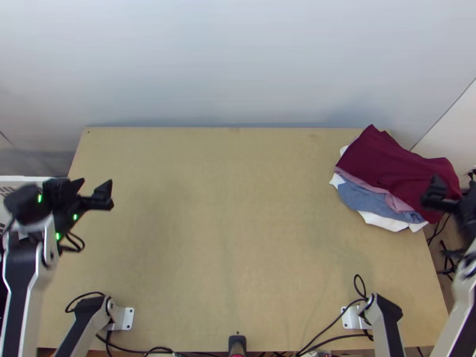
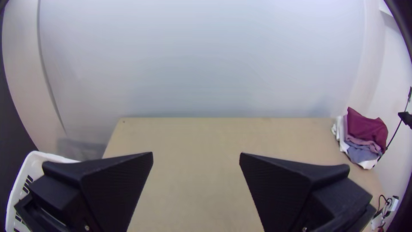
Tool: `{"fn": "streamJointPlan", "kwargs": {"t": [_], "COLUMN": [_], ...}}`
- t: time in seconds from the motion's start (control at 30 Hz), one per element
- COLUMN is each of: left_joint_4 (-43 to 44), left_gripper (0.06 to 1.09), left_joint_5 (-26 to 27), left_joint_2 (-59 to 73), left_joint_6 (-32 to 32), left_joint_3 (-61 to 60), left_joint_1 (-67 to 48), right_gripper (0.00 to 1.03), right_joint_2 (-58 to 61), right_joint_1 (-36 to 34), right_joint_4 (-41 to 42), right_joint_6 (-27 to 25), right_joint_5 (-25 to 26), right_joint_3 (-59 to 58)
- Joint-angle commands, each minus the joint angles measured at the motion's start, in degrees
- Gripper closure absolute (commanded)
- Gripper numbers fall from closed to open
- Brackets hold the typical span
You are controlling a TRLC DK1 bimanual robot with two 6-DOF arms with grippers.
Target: Fold the t-shirt
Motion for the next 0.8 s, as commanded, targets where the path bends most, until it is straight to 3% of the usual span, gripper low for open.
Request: {"fn": "streamJointPlan", "kwargs": {"t": [0.0, 0.2, 0.4, 0.47, 0.53, 0.77], "left_joint_4": [14.0, 16.4, 22.9, 21.2, 19.1, 21.9], "left_gripper": [0.10, 0.10, 0.10, 0.10, 0.10, 0.10], "left_joint_5": [0.2, 2.3, 2.3, 2.7, 2.6, 2.7], "left_joint_2": [-17.9, -22.3, -41.6, -44.8, -44.5, -44.7], "left_joint_6": [-0.1, -4.7, -4.6, -4.6, -4.5, -7.0], "left_joint_3": [-15.2, -19.6, -32.7, -34.8, -35.4, -41.2], "left_joint_1": [1.2, -0.6, -0.4, -0.2, 0.9, 1.9], "right_gripper": [0.05, 0.05, 0.04, 0.04, 0.04, 0.04], "right_joint_2": [-14.4, -17.9, -31.1, -38.1, -43.7, -43.3], "right_joint_1": [9.6, 10.4, 20.8, 23.6, 24.1, 23.0], "right_joint_4": [14.0, 23.8, 35.4, 37.0, 42.8, 42.5], "right_joint_6": [3.2, 0.2, 0.2, -3.5, -2.5, -4.6], "right_joint_5": [9.2, 9.7, 9.6, 9.8, 13.8, 13.8], "right_joint_3": [-15.9, -25.2, -41.0, -45.3, -48.8, -54.7]}}
